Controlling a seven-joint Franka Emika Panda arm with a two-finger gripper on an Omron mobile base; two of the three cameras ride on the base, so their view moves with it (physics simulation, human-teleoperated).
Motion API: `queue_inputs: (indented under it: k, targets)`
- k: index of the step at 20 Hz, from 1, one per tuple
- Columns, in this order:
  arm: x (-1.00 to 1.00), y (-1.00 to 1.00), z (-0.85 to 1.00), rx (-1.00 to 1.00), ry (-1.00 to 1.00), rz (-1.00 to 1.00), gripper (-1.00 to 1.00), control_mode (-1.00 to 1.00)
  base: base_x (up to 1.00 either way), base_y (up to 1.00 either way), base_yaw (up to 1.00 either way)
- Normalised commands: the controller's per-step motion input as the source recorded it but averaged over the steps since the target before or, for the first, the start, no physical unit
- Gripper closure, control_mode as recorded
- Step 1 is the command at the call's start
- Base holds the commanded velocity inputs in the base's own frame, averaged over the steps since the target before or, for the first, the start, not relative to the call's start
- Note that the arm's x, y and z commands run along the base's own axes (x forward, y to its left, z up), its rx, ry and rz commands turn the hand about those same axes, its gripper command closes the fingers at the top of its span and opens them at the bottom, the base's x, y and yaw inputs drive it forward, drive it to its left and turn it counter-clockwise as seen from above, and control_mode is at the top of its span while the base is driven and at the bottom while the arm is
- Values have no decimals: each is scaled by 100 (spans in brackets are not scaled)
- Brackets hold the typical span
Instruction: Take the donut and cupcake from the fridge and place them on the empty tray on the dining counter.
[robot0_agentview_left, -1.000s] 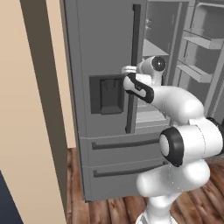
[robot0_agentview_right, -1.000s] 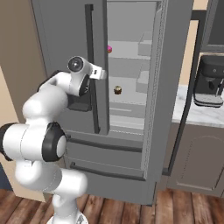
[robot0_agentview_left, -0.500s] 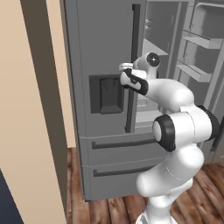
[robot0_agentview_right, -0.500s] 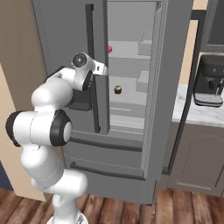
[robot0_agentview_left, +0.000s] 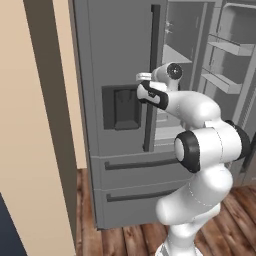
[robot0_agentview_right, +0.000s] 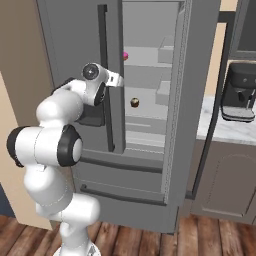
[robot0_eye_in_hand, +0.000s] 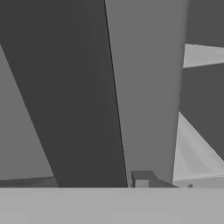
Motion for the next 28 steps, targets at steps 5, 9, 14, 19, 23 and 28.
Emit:
queue_inputs:
  k: [5,9,14,19,23,28]
  targets:
    - [-29,39,0,5,16,1,100,-100,0,0,0]
    - [-64,50,0,13,13,9,100,-100,0,0,0]
    - [-64,62,0,14,7,10,100,-100,0,0,0]
    - [-74,75,0,16,10,12,100,-100,0,0,0]
    - [-68,96,-6,6,7,11,100,-100,0,0,0]
    - [-57,100,-30,0,-1,2,100,-100,0,0,0]
